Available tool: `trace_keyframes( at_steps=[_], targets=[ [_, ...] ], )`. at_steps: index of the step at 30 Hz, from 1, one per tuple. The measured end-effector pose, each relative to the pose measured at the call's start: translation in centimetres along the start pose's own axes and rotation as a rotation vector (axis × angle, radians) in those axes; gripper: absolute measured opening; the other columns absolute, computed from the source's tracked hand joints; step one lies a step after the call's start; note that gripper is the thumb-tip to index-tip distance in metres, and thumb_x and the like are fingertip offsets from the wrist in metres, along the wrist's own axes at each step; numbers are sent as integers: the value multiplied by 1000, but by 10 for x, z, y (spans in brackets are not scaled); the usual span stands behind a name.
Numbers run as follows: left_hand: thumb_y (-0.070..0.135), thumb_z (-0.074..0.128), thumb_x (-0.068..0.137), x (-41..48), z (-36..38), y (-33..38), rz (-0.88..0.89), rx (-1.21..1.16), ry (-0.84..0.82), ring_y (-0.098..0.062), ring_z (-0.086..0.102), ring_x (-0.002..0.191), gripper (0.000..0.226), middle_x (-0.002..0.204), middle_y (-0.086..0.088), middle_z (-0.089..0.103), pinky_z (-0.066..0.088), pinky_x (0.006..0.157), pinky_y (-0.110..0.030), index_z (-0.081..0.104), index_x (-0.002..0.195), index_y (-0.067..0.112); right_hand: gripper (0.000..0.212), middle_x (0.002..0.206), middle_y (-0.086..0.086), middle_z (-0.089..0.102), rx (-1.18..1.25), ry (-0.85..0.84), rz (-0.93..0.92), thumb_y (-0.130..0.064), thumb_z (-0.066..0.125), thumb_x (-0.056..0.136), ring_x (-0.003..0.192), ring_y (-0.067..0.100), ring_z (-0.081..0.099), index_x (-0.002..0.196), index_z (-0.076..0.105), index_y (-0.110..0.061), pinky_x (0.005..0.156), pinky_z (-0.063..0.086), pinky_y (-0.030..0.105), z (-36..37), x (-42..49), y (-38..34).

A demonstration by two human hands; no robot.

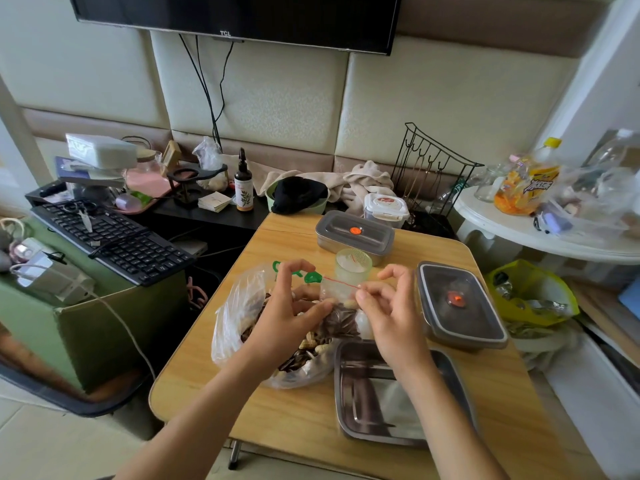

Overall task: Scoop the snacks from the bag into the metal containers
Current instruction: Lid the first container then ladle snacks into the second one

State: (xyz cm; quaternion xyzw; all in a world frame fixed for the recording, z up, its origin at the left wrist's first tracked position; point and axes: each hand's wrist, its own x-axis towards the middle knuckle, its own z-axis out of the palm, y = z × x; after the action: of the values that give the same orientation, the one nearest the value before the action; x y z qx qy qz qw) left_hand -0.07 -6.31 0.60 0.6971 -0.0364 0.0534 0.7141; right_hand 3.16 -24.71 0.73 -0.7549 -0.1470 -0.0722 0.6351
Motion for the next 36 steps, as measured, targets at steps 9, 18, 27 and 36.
trace_keyframes(
  at_steps=[9, 18, 27, 36],
  targets=[
    [10, 66, 99, -6, 4, 2, 81, 192, -78, -28, 67, 85, 24, 98, -8, 67, 56, 76, -50, 51, 112, 23, 25, 109, -3, 79, 56, -127, 73, -4, 59, 103, 109, 15, 73, 112, 78, -19, 103, 55, 38, -15, -10, -9],
    [6, 71, 95, -6, 4, 3, 109, 263, -26, -7, 70, 104, 35, 106, 7, 75, 59, 94, -30, 71, 127, 21, 52, 130, -20, 67, -250, -235, 38, -33, 82, 88, 124, -1, 60, 138, 64, -33, 107, 52, 33, -21, -16, -6],
    [9, 80, 88, -11, 12, -1, 51, 187, -179, -11, 70, 111, 55, 114, 6, 72, 56, 99, -32, 63, 138, 22, 44, 117, -18, 50, -621, -264, -112, -36, 84, 85, 109, -13, 49, 123, 65, -27, 84, 38, 1, -29, -31, -10],
    [50, 82, 80, -13, 16, -17, 224, 881, -197, -6, 41, 106, 43, 118, 10, 46, 35, 94, -15, 73, 113, 23, 33, 107, -21, 66, -637, -355, 46, -38, 83, 84, 99, -10, 59, 108, 61, -38, 75, 45, 10, -45, -40, -9]
  ],
)
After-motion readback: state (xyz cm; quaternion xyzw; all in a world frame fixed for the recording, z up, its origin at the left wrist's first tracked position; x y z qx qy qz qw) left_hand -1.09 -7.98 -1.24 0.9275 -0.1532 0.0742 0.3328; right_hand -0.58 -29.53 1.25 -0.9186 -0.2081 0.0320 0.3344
